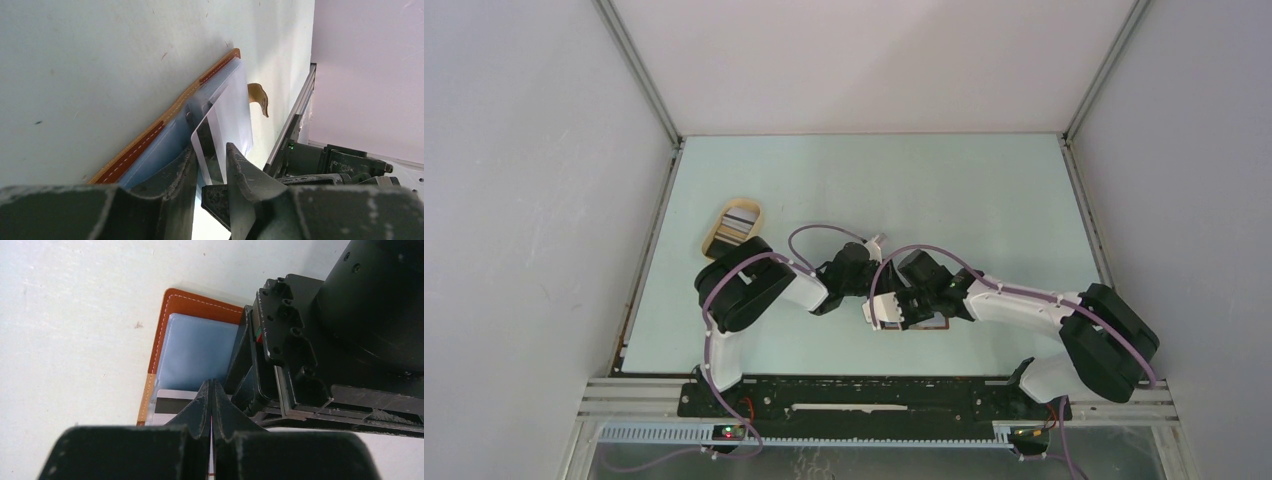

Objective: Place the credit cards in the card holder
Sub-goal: Insert the credit card into the card holder.

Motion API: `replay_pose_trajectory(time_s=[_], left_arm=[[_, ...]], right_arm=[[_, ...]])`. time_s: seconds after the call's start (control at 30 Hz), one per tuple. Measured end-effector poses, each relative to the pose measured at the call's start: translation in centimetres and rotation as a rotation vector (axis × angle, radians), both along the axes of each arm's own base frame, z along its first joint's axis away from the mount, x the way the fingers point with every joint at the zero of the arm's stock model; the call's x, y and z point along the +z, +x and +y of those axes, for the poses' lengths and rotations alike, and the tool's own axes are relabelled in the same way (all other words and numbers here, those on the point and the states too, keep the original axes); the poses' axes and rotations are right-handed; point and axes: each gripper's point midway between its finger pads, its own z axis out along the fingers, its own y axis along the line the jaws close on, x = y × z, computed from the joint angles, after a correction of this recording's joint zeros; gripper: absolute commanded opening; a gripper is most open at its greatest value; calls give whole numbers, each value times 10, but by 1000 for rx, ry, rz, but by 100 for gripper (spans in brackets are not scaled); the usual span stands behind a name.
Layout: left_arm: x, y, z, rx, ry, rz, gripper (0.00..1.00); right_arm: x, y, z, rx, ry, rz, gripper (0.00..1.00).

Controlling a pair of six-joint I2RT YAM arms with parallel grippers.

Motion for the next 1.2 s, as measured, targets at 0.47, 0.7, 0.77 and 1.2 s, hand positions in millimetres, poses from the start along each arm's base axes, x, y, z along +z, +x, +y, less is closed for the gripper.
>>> replay_pose_trajectory(time_s=[0.47, 0.7, 0.77, 1.2], left_arm=[[2, 0, -1, -5, -8, -2, 38], [3, 0, -2, -3, -13, -1, 40], [3, 0, -2, -3, -14, -2, 40], [4, 1, -1, 5, -19, -11, 41]], right_arm=[[-3, 3, -7, -19, -24, -9, 0], [-6, 6, -16, -36, -38, -2, 0], [-7, 7, -18, -40, -43, -2, 0], [-1, 12, -33, -83, -26, 10, 0]])
